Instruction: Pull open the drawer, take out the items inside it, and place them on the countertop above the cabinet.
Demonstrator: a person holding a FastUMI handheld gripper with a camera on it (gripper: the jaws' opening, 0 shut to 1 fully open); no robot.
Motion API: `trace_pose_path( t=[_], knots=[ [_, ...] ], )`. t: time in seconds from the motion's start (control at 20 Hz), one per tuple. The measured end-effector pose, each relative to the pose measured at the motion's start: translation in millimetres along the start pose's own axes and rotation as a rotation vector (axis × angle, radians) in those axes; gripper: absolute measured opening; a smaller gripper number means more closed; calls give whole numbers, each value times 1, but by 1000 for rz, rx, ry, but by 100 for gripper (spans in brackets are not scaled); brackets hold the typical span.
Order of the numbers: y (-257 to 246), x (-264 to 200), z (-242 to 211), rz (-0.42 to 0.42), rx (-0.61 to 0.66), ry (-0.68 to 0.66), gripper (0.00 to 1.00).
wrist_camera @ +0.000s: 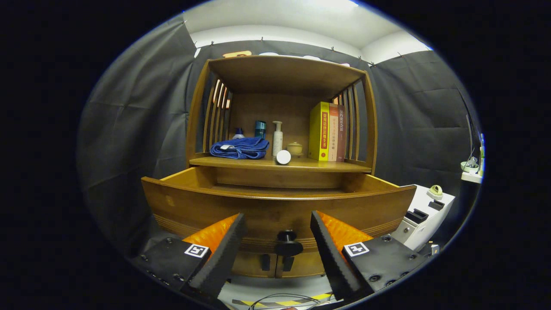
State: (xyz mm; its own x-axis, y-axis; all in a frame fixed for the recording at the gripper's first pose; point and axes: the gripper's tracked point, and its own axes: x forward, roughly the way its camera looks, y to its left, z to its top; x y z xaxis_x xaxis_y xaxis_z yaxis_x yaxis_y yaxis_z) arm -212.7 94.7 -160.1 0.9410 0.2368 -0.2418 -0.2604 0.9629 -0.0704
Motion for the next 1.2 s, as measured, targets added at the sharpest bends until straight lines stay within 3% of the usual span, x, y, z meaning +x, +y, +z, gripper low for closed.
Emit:
trace_pose_path(
  t=[0.55, 0.7, 1.2],
  knots=[
    [-1, 26, -27, -13, 51, 48, 98],
    [6, 27, -29, 20, 55, 48, 98],
    [7, 59, -25, 11, 47, 67, 97]
  ],
)
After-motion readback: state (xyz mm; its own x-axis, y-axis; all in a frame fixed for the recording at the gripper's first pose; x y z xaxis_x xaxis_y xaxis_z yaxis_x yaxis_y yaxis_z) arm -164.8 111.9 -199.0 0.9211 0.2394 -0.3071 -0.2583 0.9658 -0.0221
